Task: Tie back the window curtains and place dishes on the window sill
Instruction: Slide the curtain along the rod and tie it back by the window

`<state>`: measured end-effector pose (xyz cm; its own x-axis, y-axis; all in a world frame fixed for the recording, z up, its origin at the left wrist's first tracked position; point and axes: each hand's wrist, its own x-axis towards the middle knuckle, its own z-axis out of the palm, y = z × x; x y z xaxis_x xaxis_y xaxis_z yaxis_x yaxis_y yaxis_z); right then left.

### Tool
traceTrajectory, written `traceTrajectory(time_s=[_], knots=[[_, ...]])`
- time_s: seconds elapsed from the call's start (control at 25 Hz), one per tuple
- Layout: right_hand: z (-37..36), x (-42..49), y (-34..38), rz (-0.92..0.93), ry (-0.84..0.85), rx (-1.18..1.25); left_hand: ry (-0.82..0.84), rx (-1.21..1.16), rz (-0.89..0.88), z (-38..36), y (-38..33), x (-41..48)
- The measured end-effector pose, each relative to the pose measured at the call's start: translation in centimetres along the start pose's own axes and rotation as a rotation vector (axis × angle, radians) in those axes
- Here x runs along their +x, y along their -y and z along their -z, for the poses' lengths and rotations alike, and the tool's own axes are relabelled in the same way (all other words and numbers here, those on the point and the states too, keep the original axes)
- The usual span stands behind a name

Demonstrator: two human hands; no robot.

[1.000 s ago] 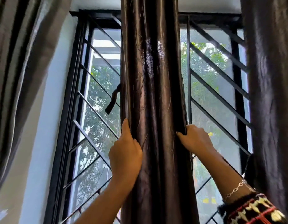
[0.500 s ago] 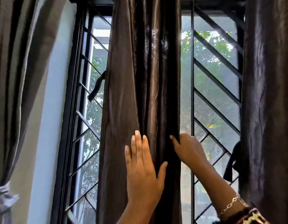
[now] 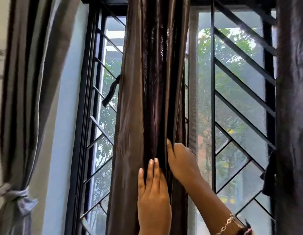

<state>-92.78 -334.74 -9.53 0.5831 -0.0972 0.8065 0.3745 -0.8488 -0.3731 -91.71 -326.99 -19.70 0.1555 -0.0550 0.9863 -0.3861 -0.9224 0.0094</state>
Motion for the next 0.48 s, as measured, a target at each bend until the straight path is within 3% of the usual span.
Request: traceTrajectory(time_s=[0.16, 0.4, 0.48], knots=[[-0.4, -0.1, 1.0, 0.030, -0.014, -0.043, 0.055, 0.041, -0.017, -0.2, 0.2, 0.0], [-1.5, 0.2, 0.6, 0.027, -0.083, -0.167, 0.135, -0.073, -0.008, 0.7, 1.1, 0.0], [-1.4, 0.2, 0.3, 0.010, -0.088, -0.164, 0.117, -0.184, 0.076, 0.7, 1.6, -0.1]])
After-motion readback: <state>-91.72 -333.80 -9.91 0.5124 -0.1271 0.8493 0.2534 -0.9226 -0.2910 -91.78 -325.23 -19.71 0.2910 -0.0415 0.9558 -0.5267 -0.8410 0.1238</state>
